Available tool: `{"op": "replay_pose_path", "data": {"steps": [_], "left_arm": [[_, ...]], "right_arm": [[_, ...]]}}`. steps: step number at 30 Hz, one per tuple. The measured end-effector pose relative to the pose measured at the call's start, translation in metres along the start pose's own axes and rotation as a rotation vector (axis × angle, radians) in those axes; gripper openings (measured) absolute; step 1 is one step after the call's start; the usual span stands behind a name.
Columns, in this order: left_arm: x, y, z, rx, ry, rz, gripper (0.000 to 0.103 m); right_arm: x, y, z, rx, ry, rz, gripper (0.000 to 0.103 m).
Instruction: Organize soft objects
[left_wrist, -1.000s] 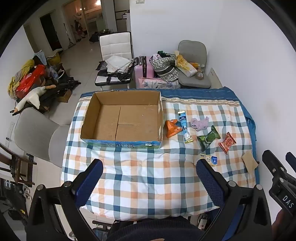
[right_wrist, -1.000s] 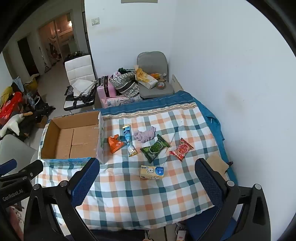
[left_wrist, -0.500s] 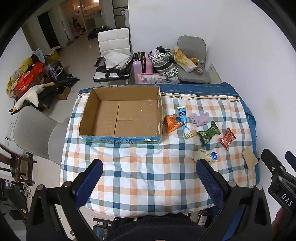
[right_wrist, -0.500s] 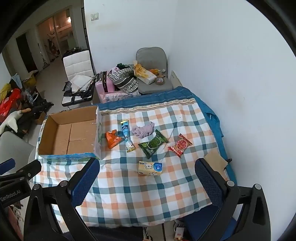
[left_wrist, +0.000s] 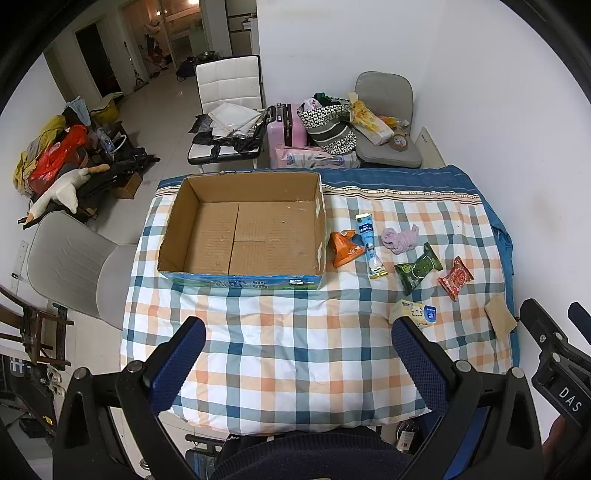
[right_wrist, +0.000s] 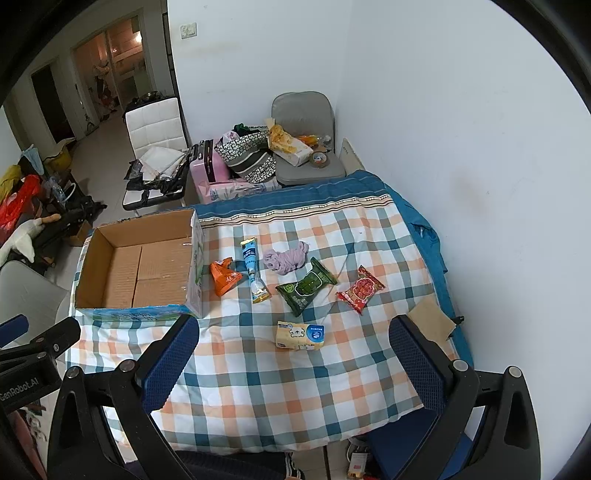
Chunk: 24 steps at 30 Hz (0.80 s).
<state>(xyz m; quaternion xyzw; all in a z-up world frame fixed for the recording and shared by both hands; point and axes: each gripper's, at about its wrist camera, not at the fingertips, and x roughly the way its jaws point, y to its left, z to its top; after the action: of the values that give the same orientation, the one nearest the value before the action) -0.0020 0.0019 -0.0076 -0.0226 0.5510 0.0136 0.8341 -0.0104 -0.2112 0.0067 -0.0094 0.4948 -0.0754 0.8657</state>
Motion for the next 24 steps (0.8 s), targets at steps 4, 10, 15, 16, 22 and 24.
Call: {"op": "replay_pose_path", "data": {"steps": [4, 10, 15, 16, 22, 24], "left_arm": [[0.0002, -0.0002, 0.0003, -0.002, 0.001, 0.000, 0.103], [-0.0004, -0.0003, 0.0010, 0.001, 0.000, 0.000, 0.103], [0.0012, 0.0010, 0.0007, 0.000, 0.000, 0.000, 0.103], [0.0014, 0.0014, 0.0007, -0.001, 0.000, -0.001, 0.103], [0.0068, 0.0032, 0.0059, -0.003, 0.000, 0.002, 0.103], [0.0065, 0.0031, 0.0060, -0.003, -0.001, 0.002, 0.103]], "right_arm": [[0.0000, -0.0005, 0.0002, 0.001, 0.000, -0.003, 0.103], [0.0027, -0.0026, -0.0001, 0.001, -0.003, -0.003, 0.103], [0.0013, -0.0005, 0.0012, 0.000, 0.001, -0.005, 0.103], [0.0020, -0.0013, 0.0009, 0.001, 0.000, -0.005, 0.103], [0.0025, -0.0011, 0.0011, -0.001, -0.002, -0.002, 0.103], [0.0033, -0.0018, 0.0010, -0.002, -0.001, -0.002, 0.103]]}}
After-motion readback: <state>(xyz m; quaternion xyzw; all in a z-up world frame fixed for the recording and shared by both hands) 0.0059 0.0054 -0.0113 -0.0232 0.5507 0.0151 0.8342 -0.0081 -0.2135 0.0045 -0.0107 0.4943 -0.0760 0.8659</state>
